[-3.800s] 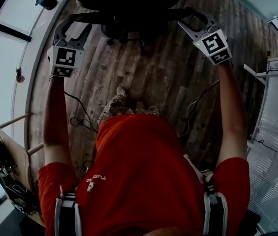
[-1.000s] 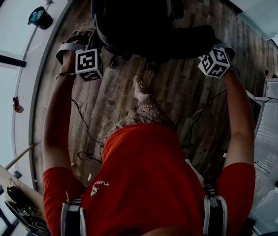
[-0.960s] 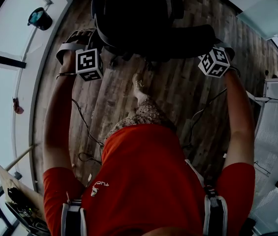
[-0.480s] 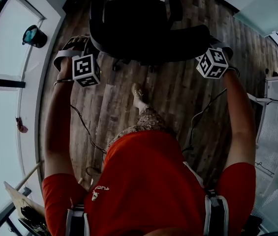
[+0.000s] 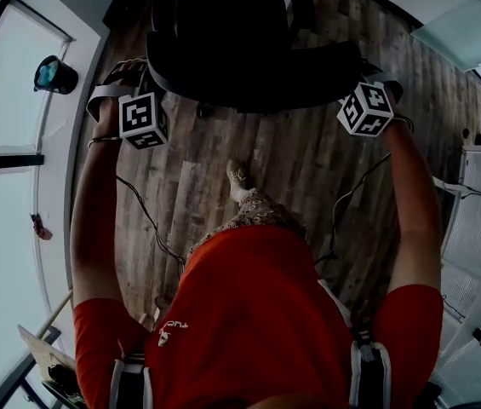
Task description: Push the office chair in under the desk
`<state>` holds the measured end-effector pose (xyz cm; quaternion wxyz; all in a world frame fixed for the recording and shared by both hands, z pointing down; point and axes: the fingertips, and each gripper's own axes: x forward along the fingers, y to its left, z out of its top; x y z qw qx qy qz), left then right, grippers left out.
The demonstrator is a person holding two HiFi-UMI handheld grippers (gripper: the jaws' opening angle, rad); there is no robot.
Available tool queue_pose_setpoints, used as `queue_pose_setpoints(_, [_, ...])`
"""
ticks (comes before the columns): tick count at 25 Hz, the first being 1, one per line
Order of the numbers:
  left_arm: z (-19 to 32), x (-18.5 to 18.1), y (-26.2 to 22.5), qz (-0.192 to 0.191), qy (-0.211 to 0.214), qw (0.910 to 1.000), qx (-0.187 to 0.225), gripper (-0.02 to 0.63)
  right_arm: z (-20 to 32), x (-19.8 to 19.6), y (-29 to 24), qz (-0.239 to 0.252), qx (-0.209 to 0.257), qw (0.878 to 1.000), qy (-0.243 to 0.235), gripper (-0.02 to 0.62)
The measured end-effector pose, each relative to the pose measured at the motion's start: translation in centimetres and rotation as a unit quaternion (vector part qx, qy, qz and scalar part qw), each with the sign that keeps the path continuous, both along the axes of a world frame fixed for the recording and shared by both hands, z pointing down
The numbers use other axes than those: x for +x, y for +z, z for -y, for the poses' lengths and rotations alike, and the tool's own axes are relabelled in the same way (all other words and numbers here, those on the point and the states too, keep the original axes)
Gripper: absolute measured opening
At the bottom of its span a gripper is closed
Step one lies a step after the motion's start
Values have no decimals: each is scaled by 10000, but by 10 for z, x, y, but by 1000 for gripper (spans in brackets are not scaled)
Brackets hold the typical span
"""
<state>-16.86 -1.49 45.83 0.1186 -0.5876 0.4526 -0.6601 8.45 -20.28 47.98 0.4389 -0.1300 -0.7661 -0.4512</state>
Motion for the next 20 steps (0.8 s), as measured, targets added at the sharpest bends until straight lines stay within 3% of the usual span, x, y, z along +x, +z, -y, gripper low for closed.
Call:
queue_pose_setpoints(11, [79, -73, 4, -8, -160, 9998, -70, 77, 79, -78, -2, 55, -64, 9999, -110, 97])
queue_pose_setpoints(20, [118, -138, 2, 12, -114, 9999, -32, 80, 110, -137, -3, 60, -88, 9999, -39, 97])
